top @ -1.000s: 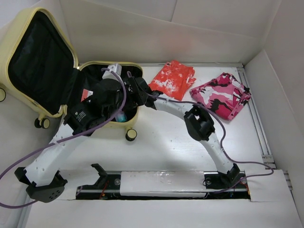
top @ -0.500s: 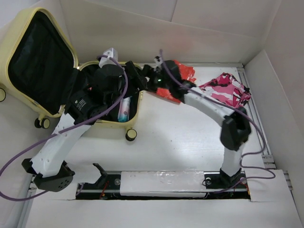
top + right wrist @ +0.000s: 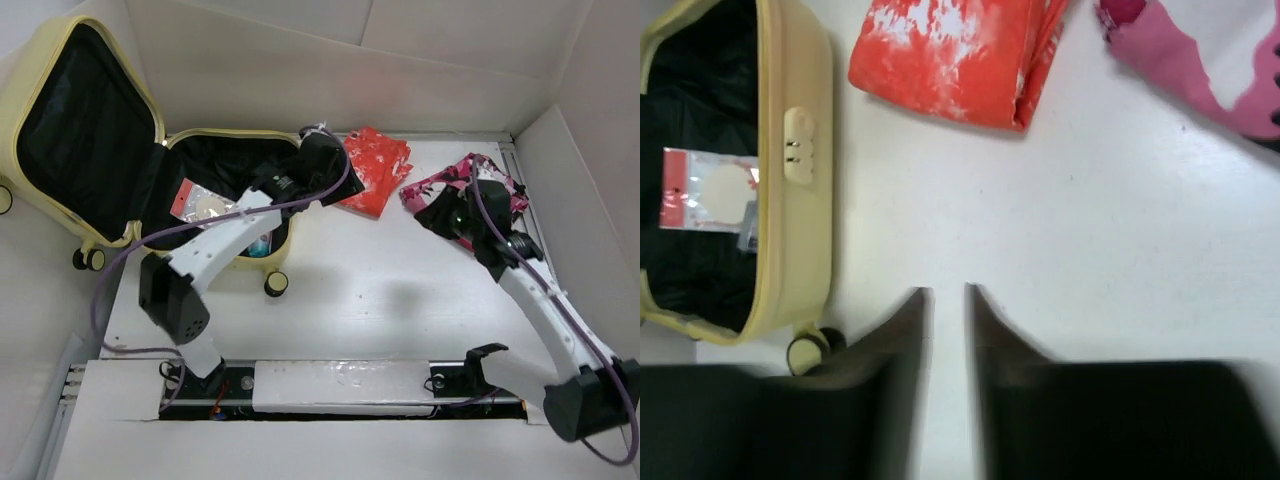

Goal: Pack the luggage

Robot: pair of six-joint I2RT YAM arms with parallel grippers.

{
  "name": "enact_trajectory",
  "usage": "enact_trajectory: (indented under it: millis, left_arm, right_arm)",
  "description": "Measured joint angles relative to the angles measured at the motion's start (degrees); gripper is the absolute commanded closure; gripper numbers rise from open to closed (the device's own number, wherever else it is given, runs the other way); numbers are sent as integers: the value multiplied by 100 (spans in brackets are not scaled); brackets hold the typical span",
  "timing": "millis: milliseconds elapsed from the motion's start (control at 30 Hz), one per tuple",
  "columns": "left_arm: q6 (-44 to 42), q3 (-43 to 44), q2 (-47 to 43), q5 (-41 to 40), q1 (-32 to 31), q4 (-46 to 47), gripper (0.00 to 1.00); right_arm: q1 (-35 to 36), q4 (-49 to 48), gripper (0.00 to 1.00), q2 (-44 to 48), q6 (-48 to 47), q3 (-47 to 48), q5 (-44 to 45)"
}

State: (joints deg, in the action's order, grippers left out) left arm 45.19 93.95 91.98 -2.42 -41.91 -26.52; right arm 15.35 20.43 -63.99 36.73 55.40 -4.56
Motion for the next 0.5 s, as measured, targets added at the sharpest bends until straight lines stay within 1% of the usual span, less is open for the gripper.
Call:
enact_trajectory:
  millis: [33, 67, 100, 133, 167, 233, 333, 500]
  left_arm:
    - [81, -31, 229, 37, 33, 125, 51]
    - [195, -39, 476, 50, 57, 249, 46]
    - [313, -42, 723, 42, 85, 361, 40]
    - [420, -39, 955, 24, 118, 442, 40]
    - [595, -37, 1180, 2, 127, 518, 37]
    - [933, -28, 1606, -44, 151, 627, 37]
    - [1513, 17, 2146, -107, 190, 763, 37]
    - [2538, 48, 2647, -321, 192, 909, 37]
  right_arm:
    - [-76, 168, 49, 273, -48, -111, -20]
    - [-144, 280, 43, 518, -92, -208, -48]
    - [-208, 374, 38, 778, -136, -297, -83]
    - [-271, 455, 34, 1016, -160, -367, -127]
    - [-304, 492, 34, 1198, -184, -417, -210]
    - [-299, 570, 33, 1482, -205, -507, -442]
    - [-192, 752, 33, 1676, -208, -590, -686]
    - [114, 1154, 31, 1908, -271, -763, -977]
